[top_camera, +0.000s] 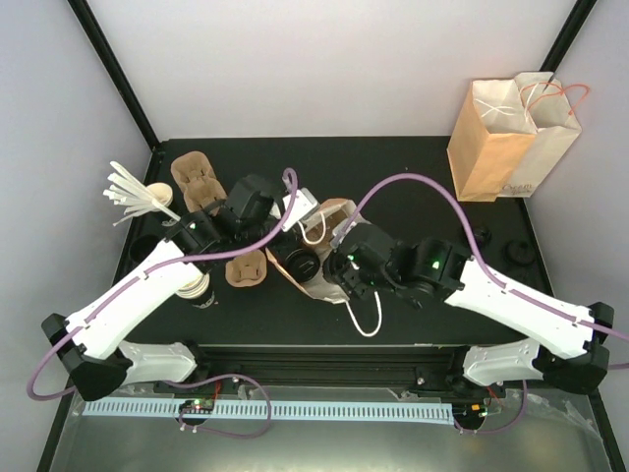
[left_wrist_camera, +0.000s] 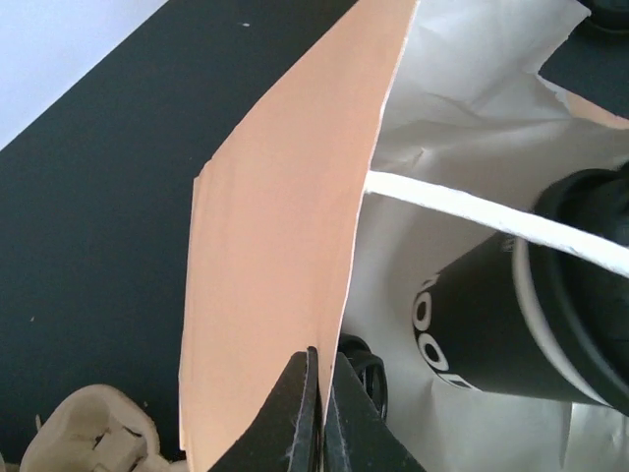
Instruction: Pack the takeout coffee
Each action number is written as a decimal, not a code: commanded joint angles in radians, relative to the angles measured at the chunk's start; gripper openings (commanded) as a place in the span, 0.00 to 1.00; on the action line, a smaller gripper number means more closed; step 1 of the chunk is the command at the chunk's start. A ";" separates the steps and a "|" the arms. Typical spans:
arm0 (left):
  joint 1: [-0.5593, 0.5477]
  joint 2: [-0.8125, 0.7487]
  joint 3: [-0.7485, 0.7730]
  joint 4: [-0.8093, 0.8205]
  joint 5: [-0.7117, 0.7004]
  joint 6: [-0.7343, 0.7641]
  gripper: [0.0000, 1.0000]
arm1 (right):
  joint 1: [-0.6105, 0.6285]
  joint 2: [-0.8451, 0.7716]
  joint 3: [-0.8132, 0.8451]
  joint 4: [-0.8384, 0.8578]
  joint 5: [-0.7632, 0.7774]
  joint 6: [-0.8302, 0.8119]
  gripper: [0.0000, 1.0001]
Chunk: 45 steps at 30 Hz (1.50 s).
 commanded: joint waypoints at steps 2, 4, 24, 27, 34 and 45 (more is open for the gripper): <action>-0.095 -0.084 -0.076 0.152 -0.114 0.053 0.02 | 0.094 -0.023 -0.122 0.011 0.181 0.117 0.49; -0.131 -0.101 -0.139 0.195 -0.138 0.056 0.02 | 0.139 -0.029 -0.193 0.069 0.240 0.165 0.49; -0.223 -0.118 -0.202 0.239 -0.058 -0.028 0.02 | 0.248 -0.129 -0.431 0.247 0.726 0.488 0.45; -0.229 -0.107 -0.197 0.237 -0.028 -0.040 0.02 | 0.248 -0.094 -0.417 0.216 0.768 0.552 0.46; -0.232 -0.081 -0.171 0.254 0.013 -0.151 0.02 | 0.206 -0.136 -0.491 0.419 0.748 0.524 0.45; -0.234 -0.063 -0.193 0.341 0.033 -0.341 0.02 | 0.099 -0.188 -0.484 0.582 0.489 0.555 0.43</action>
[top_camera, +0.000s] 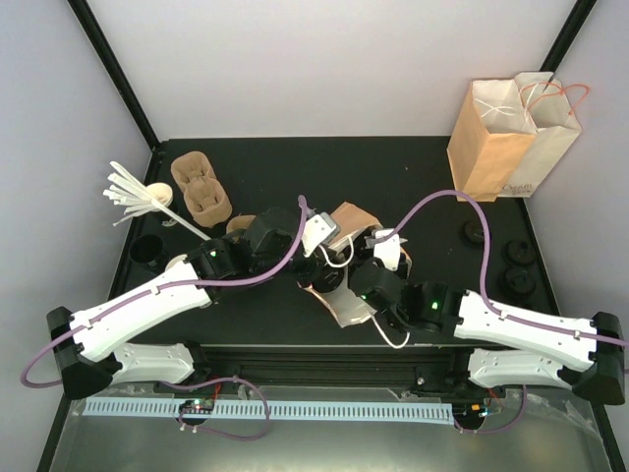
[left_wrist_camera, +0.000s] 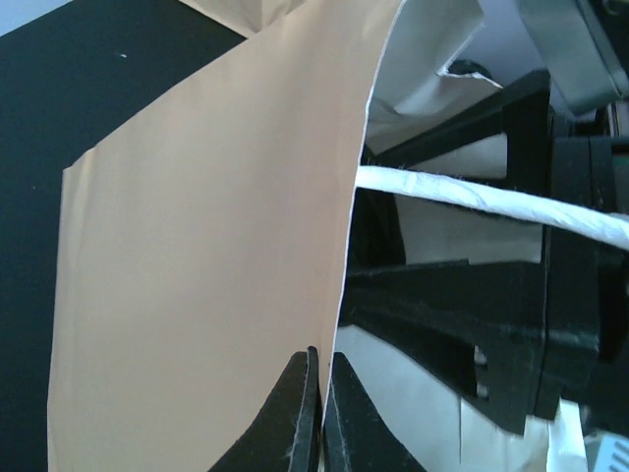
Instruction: Pack the takeout coffee
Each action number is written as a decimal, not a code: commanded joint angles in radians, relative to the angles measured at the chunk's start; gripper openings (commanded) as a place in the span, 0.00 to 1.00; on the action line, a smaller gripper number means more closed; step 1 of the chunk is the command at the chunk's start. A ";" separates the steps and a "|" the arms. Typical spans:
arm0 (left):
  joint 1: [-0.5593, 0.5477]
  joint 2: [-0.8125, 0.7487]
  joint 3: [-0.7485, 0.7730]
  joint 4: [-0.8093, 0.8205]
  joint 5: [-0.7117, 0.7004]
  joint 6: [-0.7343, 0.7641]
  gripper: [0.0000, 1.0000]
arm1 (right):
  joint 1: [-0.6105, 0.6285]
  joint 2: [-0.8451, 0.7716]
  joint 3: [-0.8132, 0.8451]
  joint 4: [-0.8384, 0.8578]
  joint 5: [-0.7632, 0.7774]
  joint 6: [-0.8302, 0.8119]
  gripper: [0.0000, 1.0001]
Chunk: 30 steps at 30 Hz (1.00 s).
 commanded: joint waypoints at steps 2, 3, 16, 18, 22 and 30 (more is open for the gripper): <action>-0.010 0.010 0.028 0.080 -0.005 -0.129 0.02 | -0.009 0.023 0.071 0.033 -0.084 0.090 0.43; -0.010 0.014 0.031 0.082 -0.011 -0.139 0.02 | -0.010 0.029 0.075 0.021 -0.085 0.111 0.42; -0.010 0.012 -0.011 0.149 -0.007 -0.230 0.02 | -0.071 0.071 0.049 -0.027 -0.106 0.325 0.35; -0.011 0.025 -0.010 0.157 0.009 -0.256 0.02 | -0.070 0.073 0.027 0.004 -0.118 0.339 0.36; -0.020 0.013 -0.031 0.191 0.040 -0.248 0.02 | -0.084 0.072 -0.006 0.045 -0.099 0.330 0.37; -0.039 -0.077 -0.161 0.283 0.111 -0.198 0.02 | -0.120 0.092 0.018 0.001 -0.049 0.337 0.34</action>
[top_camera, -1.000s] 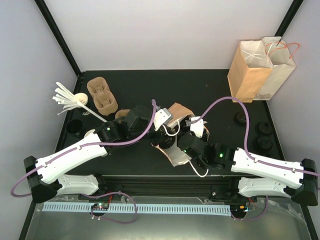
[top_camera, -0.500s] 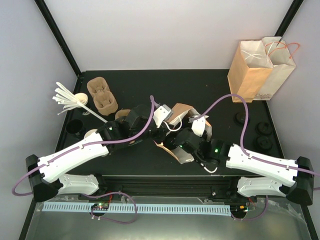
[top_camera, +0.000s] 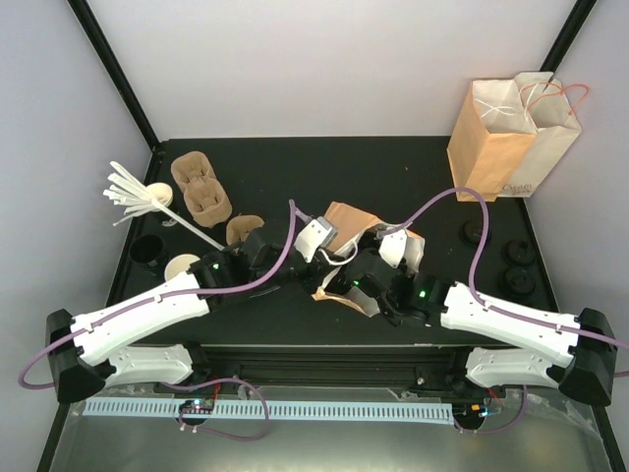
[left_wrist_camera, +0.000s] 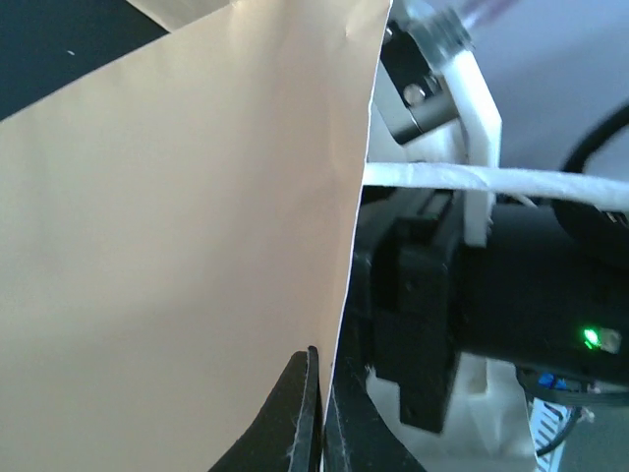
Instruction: Pack the takeout coffee
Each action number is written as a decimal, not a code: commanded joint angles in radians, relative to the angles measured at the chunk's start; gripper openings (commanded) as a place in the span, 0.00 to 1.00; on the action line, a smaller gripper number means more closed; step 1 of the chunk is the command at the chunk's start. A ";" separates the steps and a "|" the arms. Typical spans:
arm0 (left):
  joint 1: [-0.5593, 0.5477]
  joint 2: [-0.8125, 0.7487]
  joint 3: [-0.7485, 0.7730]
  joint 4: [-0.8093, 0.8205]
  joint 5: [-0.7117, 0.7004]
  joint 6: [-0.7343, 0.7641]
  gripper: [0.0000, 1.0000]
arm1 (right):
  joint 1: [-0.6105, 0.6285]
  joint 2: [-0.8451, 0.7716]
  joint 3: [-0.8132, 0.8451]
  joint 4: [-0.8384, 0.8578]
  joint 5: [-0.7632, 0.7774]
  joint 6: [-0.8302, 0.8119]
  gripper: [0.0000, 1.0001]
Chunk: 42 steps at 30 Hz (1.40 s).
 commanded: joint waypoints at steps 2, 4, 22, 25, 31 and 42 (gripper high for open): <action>-0.019 -0.068 -0.076 0.093 0.092 0.021 0.02 | -0.014 0.030 0.032 -0.041 0.097 0.037 0.33; -0.020 -0.081 -0.096 0.096 0.103 0.025 0.02 | -0.013 0.039 0.040 -0.035 0.095 0.009 0.33; -0.020 -0.043 -0.125 0.577 0.029 -0.192 0.02 | -0.072 -0.037 0.160 -0.122 0.258 -0.430 0.36; -0.026 -0.024 -0.169 0.651 0.005 -0.164 0.02 | -0.078 -0.091 0.134 -0.114 0.227 -0.474 0.36; -0.087 -0.036 -0.390 0.840 -0.097 -0.177 0.02 | -0.077 -0.118 -0.029 -0.080 0.102 -0.408 0.36; -0.241 -0.072 -0.421 0.745 -0.266 -0.268 0.07 | -0.076 -0.145 -0.136 -0.058 -0.007 -0.430 0.36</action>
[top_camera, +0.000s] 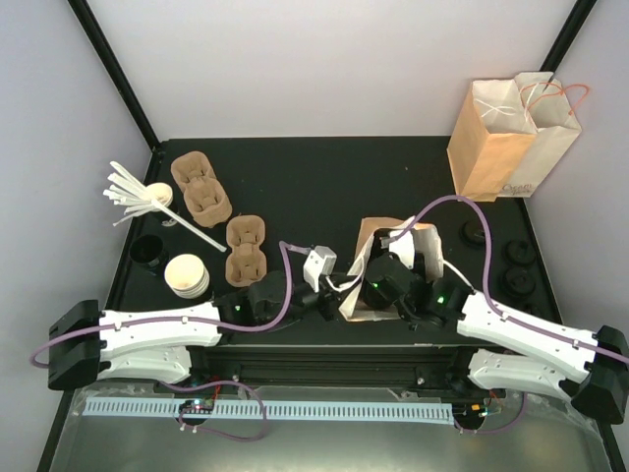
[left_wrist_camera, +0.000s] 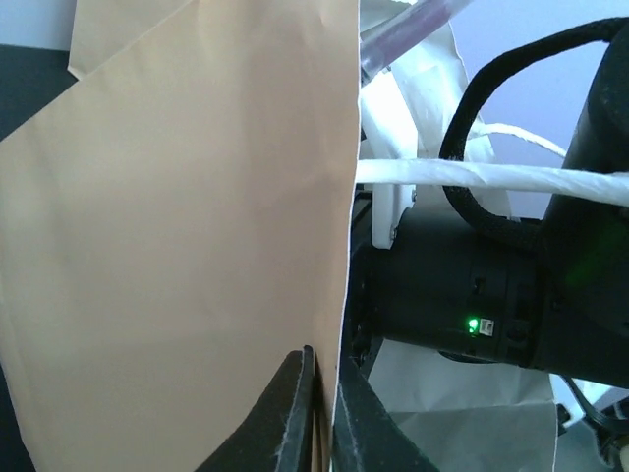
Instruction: Pack the takeout coffee
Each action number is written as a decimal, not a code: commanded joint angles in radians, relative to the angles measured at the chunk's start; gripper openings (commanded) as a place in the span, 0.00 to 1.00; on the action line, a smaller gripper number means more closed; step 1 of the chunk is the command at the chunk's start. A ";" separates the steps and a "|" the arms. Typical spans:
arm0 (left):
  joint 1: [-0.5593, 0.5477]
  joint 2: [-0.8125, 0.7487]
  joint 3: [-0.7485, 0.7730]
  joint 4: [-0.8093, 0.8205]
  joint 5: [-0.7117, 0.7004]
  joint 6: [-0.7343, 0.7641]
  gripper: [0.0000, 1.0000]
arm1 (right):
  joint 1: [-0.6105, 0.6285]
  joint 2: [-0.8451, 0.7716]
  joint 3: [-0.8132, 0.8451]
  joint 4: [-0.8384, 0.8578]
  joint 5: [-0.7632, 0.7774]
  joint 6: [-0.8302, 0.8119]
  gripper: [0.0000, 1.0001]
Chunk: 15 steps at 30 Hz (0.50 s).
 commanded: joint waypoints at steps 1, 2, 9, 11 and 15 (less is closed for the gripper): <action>-0.045 -0.051 0.013 -0.024 -0.073 -0.053 0.10 | -0.002 -0.039 -0.016 -0.031 -0.052 -0.024 0.36; -0.050 -0.062 0.016 -0.039 -0.078 -0.055 0.15 | -0.002 -0.042 -0.011 -0.041 -0.056 -0.034 0.36; -0.059 -0.214 0.085 -0.324 -0.110 -0.071 0.87 | 0.049 -0.054 -0.046 -0.034 -0.083 -0.063 0.36; -0.058 -0.290 0.115 -0.404 -0.163 -0.050 0.98 | 0.057 -0.043 -0.045 -0.041 -0.081 -0.049 0.36; -0.054 -0.415 0.202 -0.572 -0.254 0.069 0.99 | 0.091 -0.009 -0.032 -0.068 -0.049 -0.013 0.36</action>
